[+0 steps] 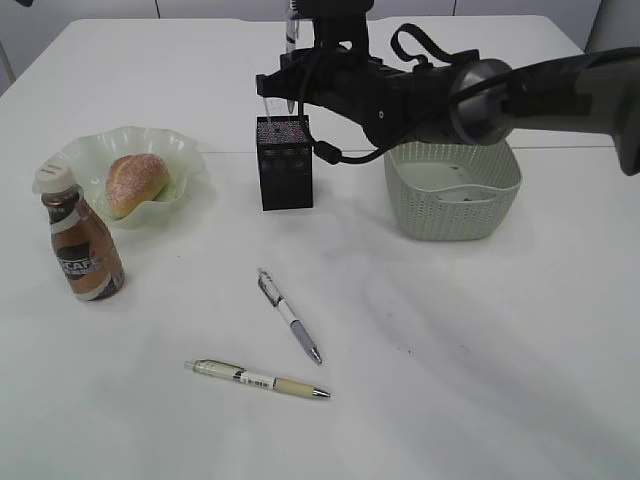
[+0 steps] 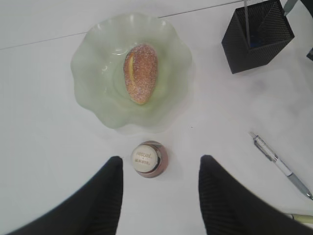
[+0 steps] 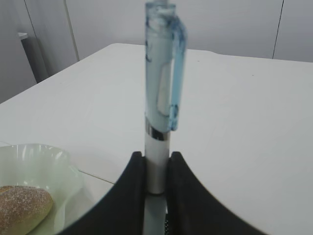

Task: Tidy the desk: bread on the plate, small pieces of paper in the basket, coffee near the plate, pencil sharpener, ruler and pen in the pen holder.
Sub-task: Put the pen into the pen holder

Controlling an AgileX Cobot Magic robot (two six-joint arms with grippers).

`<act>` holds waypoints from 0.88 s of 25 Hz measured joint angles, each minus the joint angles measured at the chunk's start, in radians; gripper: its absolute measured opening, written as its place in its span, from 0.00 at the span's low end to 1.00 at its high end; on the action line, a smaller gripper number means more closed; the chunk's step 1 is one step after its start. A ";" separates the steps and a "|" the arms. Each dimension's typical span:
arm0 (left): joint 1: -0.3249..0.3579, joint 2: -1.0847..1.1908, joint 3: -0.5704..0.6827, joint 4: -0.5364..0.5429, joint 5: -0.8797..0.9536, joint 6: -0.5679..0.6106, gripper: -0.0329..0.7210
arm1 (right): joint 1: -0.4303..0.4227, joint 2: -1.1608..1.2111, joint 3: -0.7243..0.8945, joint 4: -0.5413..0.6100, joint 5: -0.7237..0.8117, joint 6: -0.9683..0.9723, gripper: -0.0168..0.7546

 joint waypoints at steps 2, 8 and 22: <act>0.000 0.000 0.000 0.002 0.000 0.000 0.53 | 0.000 0.014 -0.009 -0.001 0.000 0.000 0.10; 0.000 0.006 0.000 0.004 0.000 0.000 0.53 | -0.006 0.076 -0.073 -0.006 0.033 0.000 0.10; 0.000 0.006 0.000 0.004 0.000 0.000 0.53 | -0.006 0.098 -0.101 -0.047 0.069 0.000 0.13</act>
